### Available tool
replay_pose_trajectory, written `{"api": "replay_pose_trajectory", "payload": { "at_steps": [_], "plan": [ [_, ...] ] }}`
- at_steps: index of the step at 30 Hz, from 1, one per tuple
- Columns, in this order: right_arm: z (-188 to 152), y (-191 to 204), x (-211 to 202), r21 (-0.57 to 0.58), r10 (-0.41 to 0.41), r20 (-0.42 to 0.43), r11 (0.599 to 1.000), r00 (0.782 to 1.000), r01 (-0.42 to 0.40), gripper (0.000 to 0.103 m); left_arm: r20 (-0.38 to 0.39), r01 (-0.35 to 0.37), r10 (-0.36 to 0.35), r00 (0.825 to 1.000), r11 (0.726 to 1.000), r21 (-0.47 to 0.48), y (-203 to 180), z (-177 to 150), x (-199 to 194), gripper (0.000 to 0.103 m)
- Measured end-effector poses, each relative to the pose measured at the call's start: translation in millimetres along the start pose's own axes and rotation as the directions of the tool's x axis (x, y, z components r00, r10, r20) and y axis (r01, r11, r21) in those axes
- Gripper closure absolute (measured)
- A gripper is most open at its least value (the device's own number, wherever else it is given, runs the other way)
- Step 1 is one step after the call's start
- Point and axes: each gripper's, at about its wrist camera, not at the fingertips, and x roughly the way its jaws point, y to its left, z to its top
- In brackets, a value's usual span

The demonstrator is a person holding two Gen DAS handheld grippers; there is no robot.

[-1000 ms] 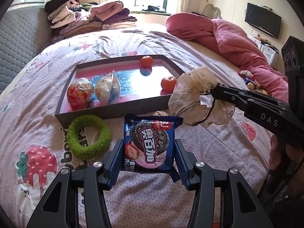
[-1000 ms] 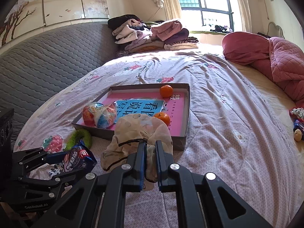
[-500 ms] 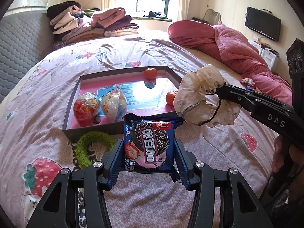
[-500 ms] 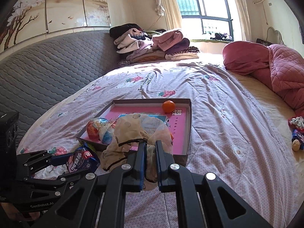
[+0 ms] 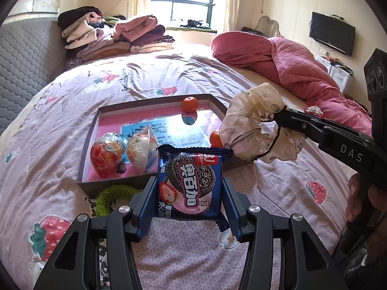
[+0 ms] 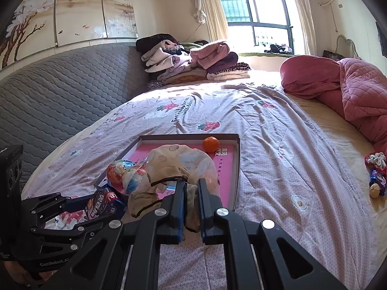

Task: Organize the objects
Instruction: 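Carry the cookie packet with the left tool while the right tool carries the mesh bag, then lower the cookie packet into the tray with the left tool while the right tool lowers the mesh bag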

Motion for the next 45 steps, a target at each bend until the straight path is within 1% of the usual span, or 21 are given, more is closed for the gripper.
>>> {"api": "replay_pose_trajectory", "payload": {
  "at_steps": [8,22,31,40,45],
  "plan": [
    [12,-2,2,-0.008,-0.007,0.019,1.000,1.000,0.008,0.093,0.014,-0.006,0.006,1.000,1.000,0.008,-2,12,6,0.050],
    [25,-9,11,-0.011,-0.018,0.032,1.000,0.999,0.018,0.093,0.016,-0.017,0.017,1.000,1.000,-0.006,3,19,16,0.050],
    [38,-11,27,-0.025,-0.038,0.040,0.999,0.998,0.039,0.093,0.009,-0.021,0.021,1.000,1.000,-0.011,8,24,30,0.050],
    [42,-12,44,-0.035,-0.054,0.039,0.998,0.998,0.055,0.093,0.007,-0.028,0.029,1.000,0.999,-0.023,12,31,42,0.050],
    [43,-17,54,-0.028,-0.056,0.025,0.998,0.998,0.056,0.093,0.014,-0.026,0.026,1.000,0.999,-0.024,10,39,49,0.050]
  ]
}}
